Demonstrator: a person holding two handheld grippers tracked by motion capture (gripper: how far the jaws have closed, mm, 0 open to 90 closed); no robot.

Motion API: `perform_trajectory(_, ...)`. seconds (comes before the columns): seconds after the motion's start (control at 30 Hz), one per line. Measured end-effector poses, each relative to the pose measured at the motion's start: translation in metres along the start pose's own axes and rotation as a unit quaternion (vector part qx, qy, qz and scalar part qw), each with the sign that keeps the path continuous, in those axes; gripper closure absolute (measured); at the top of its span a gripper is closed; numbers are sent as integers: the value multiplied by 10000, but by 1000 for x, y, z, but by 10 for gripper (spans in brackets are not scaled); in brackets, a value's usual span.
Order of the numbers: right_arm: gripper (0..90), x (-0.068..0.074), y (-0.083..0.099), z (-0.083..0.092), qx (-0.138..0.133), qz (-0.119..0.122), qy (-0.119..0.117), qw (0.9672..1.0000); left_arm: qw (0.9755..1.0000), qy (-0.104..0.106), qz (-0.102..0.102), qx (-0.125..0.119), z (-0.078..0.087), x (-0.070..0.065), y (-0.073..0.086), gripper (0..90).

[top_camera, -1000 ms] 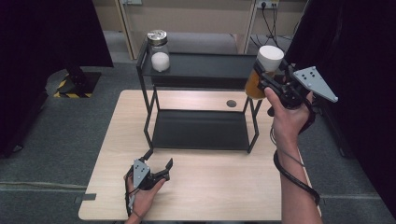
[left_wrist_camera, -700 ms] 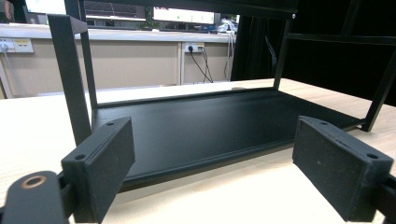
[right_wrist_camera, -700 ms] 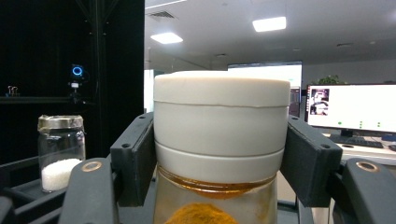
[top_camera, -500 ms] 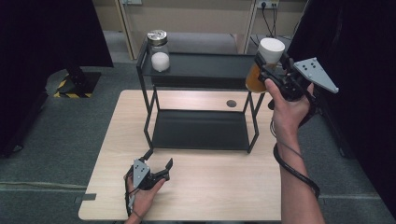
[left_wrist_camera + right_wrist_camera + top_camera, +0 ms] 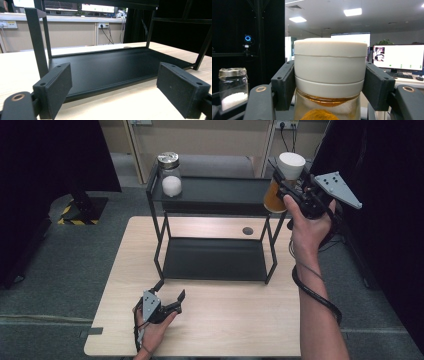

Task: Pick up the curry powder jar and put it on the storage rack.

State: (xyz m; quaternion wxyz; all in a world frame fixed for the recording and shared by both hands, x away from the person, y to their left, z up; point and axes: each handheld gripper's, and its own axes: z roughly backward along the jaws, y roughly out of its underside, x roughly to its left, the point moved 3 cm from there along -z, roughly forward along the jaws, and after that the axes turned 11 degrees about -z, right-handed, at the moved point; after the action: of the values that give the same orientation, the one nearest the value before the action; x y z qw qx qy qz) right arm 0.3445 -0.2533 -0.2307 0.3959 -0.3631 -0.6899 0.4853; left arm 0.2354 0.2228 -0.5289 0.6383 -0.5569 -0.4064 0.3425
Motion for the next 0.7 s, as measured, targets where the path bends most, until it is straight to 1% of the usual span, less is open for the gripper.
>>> perform_trajectory(0.47,343,-5,0,-15,55,-88,152,9998,10000,9,14,-3,0,0,0,124)
perform_trajectory(0.7,343,-7,-2,-21,104,-63,192,9997,10000,11,5,-4,0,0,0,123)
